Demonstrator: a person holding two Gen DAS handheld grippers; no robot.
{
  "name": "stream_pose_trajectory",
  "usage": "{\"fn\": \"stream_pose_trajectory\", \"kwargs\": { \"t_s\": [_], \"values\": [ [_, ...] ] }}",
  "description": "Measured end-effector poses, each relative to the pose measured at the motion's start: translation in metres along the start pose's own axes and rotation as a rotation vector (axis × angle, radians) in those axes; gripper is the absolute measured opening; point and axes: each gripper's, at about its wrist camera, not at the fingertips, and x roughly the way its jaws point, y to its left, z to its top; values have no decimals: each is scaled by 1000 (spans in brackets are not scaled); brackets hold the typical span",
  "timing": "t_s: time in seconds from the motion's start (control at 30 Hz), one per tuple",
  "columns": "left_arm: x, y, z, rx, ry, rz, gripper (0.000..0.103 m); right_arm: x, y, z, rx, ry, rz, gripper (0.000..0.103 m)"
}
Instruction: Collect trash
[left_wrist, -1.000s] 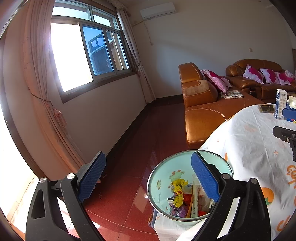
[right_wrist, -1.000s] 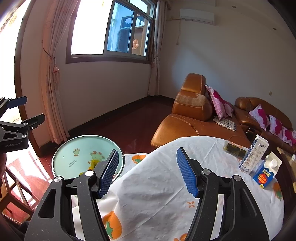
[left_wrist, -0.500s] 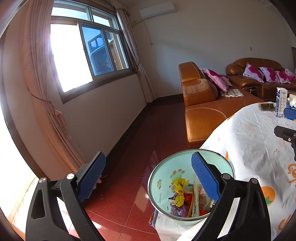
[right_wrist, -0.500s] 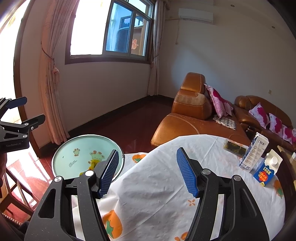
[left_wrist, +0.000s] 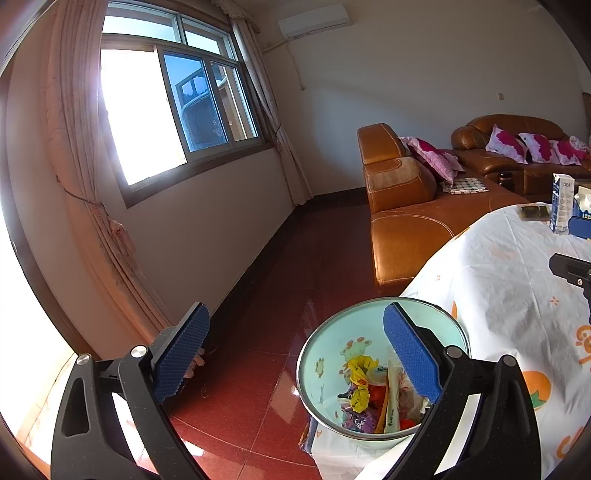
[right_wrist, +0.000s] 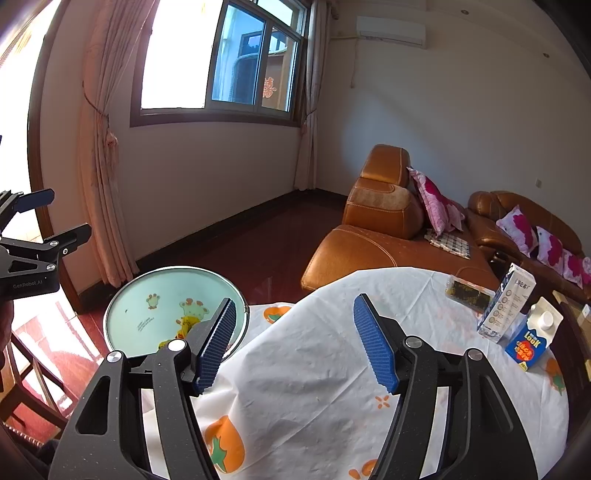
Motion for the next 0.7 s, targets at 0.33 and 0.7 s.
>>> {"fn": "stream_pose_trajectory", "kwargs": {
  "t_s": [0.33, 0.7],
  "values": [
    [0, -1, -1, 3, 2, 0, 94, -1, 1, -4, 4, 0, -1, 66],
    [-1, -2, -1, 4, -5, -1, 95, -5, -5, -5, 19, -12, -11, 69]
  ]
}}
